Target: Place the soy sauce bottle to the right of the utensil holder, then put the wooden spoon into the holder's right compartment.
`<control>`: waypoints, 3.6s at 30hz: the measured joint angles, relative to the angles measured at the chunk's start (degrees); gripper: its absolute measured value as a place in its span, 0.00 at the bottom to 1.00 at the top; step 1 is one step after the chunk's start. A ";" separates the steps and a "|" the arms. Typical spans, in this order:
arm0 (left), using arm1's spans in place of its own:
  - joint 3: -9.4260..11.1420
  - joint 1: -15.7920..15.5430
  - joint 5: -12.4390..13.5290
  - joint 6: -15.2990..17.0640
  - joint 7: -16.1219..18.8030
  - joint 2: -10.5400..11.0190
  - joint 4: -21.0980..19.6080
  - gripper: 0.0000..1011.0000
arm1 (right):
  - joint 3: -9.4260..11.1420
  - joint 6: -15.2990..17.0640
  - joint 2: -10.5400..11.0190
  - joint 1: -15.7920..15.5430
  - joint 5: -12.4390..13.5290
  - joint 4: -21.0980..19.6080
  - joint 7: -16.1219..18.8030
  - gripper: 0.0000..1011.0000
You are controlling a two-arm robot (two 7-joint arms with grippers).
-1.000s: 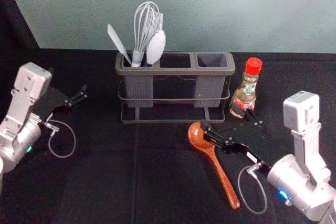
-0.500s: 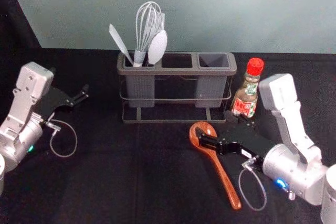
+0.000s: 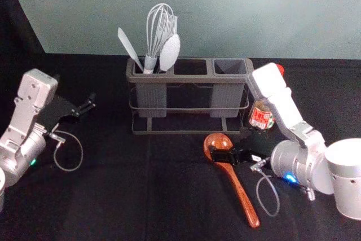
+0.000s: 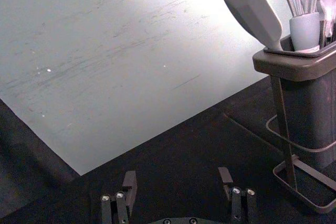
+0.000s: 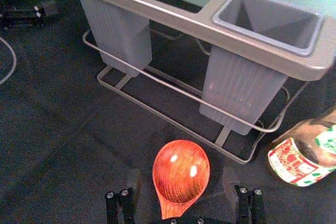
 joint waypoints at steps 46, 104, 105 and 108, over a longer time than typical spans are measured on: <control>0.00 0.00 0.00 0.00 0.00 0.00 0.00 1.00 | -3.10 7.97 -6.72 8.39 -7.55 11.17 3.03 0.99; 0.00 0.00 0.00 0.00 0.00 0.00 0.00 1.00 | -0.55 7.52 -10.30 9.84 -13.77 16.19 8.32 0.83; 0.00 0.00 0.00 0.00 0.00 0.00 0.00 1.00 | -0.46 7.52 -10.35 9.77 -13.88 16.17 8.42 0.83; 0.00 0.00 0.00 0.00 0.00 0.00 0.00 1.00 | -0.27 7.68 -10.41 9.49 -14.27 15.43 8.63 0.83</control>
